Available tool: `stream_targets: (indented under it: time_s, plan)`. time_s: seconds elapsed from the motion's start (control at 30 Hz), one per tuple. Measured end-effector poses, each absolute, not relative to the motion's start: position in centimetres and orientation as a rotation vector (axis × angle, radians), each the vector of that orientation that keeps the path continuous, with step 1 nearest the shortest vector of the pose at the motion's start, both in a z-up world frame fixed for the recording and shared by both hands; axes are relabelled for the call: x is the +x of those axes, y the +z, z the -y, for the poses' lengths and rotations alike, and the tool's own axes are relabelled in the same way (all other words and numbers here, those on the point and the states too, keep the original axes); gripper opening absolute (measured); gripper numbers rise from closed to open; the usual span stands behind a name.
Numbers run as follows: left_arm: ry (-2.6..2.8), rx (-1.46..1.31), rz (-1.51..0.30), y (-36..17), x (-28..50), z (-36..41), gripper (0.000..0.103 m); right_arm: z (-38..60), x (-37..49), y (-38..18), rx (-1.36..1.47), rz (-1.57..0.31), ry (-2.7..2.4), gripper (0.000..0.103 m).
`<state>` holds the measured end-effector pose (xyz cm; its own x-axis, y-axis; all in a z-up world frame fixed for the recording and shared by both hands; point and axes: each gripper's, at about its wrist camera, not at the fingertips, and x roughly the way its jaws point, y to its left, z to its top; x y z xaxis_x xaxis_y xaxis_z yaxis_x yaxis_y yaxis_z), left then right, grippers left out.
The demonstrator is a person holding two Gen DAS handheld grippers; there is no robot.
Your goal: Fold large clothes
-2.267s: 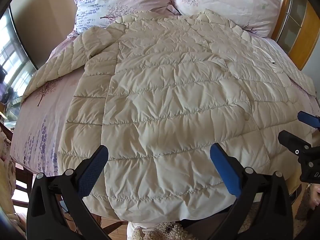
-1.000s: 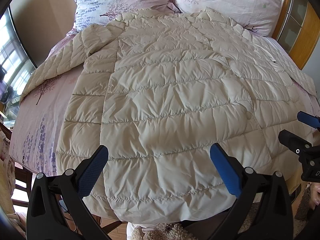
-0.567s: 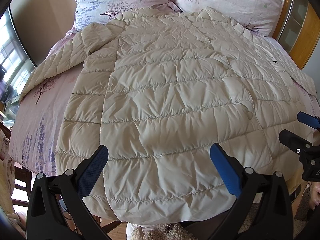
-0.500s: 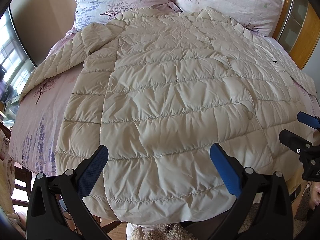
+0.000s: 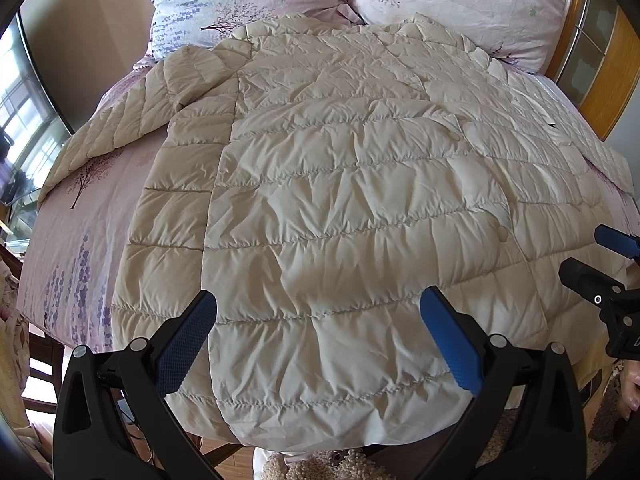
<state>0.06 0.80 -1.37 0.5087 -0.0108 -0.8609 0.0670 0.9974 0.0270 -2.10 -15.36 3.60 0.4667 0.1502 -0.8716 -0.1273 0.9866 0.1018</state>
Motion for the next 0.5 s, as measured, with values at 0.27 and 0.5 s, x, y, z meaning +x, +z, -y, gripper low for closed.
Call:
stream_targets:
  time_s: [0.27, 0.5]
  plan:
    - [-0.044, 0.029, -1.039, -0.9, 1.4, -1.8, 0.102, 16.9, -0.6, 3.7, 0.127, -1.074, 0.204, 0.101]
    - [-0.053, -0.109, -1.007, -0.2, 3.8, -4.3, 0.102, 22.1, 1.4, 4.7, 0.310, -0.974, 0.115, 0.101]
